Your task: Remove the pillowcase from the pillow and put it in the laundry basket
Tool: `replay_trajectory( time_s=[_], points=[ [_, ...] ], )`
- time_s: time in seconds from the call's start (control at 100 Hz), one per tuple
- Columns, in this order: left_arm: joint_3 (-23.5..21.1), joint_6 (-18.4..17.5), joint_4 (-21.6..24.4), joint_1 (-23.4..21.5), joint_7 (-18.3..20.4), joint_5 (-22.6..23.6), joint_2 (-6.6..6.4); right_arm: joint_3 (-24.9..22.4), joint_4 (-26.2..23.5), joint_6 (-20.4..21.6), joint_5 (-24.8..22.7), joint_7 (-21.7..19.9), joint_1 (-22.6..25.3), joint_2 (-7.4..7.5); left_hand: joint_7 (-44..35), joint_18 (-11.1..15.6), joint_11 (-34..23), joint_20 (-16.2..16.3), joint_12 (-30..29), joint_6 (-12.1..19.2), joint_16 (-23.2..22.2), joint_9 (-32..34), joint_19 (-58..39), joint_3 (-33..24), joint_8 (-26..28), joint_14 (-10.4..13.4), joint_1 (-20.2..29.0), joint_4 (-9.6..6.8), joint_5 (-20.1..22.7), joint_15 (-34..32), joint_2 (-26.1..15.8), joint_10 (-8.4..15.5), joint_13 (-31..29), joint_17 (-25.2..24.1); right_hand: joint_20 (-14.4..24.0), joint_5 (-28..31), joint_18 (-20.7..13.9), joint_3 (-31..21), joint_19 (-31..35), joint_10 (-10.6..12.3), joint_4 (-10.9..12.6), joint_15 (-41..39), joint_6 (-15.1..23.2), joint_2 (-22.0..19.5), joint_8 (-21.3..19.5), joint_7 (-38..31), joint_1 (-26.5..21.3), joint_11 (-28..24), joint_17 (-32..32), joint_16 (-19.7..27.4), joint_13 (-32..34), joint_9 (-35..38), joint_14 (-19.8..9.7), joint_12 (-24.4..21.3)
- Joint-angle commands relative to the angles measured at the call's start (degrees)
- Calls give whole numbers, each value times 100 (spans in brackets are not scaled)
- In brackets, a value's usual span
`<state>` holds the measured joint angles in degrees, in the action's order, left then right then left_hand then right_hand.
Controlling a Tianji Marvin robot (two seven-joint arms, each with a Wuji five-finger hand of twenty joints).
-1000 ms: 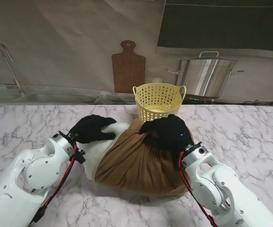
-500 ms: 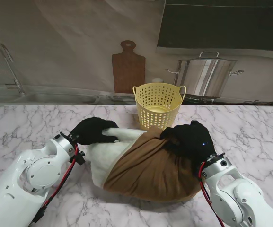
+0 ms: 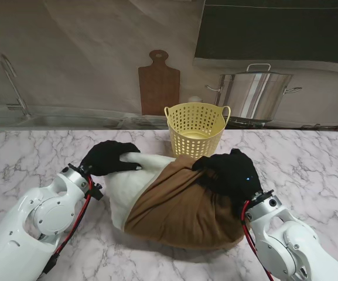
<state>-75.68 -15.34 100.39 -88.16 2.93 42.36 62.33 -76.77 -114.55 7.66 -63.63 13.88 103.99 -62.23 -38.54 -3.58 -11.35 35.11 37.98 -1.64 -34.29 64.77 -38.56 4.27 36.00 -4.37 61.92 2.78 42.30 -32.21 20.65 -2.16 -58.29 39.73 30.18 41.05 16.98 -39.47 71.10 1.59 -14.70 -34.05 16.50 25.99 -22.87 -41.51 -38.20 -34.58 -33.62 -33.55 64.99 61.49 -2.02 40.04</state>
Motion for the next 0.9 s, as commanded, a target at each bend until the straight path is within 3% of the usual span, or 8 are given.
replay_trajectory(
  time_s=[0.0, 0.35, 0.66, 0.74, 0.83, 0.89],
  points=[
    [-169, 113, -173, -48, -11, 62, -68, 153, 201, -67, 70, -103, -217, 9, -350, 172, -303, 138, 153, 81, -177, 322, -3554, -816, 32, -231, 1052, -416, 198, -415, 138, -299, -348, 90, 68, 338, -47, -799, 142, 170, 617, -819, 110, -310, -174, -798, -899, -322, -63, -310, 642, 240, 170, 66],
    [-797, 31, -160, -182, -460, 393, -28, 1338, 755, -295, 624, -165, -1404, -70, -375, 147, -325, 154, 162, 87, -175, 284, -3534, -854, 33, -242, 1046, -402, 154, -408, 119, -284, -319, 46, 76, 232, -59, -735, 190, 176, 595, -853, 128, -309, -193, -751, -897, -332, -77, -302, 620, 217, 174, 14],
    [-1062, -59, -132, -230, -1050, 653, 33, 1712, 925, -204, 660, 125, -1702, -117, -366, 153, -305, 154, 170, 121, -171, 189, -3465, -852, 53, -205, 1075, -370, 48, -364, 11, -200, -213, -36, 30, 223, -67, -988, 102, 231, 557, -778, 263, -295, -496, -585, -913, -324, 9, -259, 524, 100, 117, 49],
    [-1087, -130, -114, -280, -1012, 599, 34, 1756, 997, -81, 567, 224, -1719, -106, -351, 148, -290, 152, 172, 85, -168, 149, -3436, -820, 57, -212, 1069, -339, 2, -344, -53, -244, -189, -62, 20, 214, -81, -1049, 78, 292, 524, -743, 345, -188, -624, -620, -933, -321, 23, -253, 499, 78, 52, 92],
    [-1090, -153, -65, -364, -909, 508, 27, 1802, 1064, 12, 455, 341, -1713, -93, -223, -29, -226, 108, 88, -5, -97, -37, -3187, -680, 127, -273, 1170, -291, -138, -113, -287, -198, -25, -283, 20, 190, -127, -1109, 79, 336, 506, -761, 389, -81, -722, -648, -896, -317, 3, -272, 520, 89, 16, 136],
    [-1088, -167, -35, -411, -787, 461, 15, 1827, 1094, 42, 398, 389, -1709, -85, 381, -322, -311, 62, -388, -120, 56, -835, -2560, -463, 160, -491, 1036, -272, -409, 467, -574, -467, 473, -868, 26, 193, -152, -1134, 90, 345, 501, -777, 407, -58, -741, -647, -882, -311, -17, -285, 528, 100, 4, 148]
  ],
)
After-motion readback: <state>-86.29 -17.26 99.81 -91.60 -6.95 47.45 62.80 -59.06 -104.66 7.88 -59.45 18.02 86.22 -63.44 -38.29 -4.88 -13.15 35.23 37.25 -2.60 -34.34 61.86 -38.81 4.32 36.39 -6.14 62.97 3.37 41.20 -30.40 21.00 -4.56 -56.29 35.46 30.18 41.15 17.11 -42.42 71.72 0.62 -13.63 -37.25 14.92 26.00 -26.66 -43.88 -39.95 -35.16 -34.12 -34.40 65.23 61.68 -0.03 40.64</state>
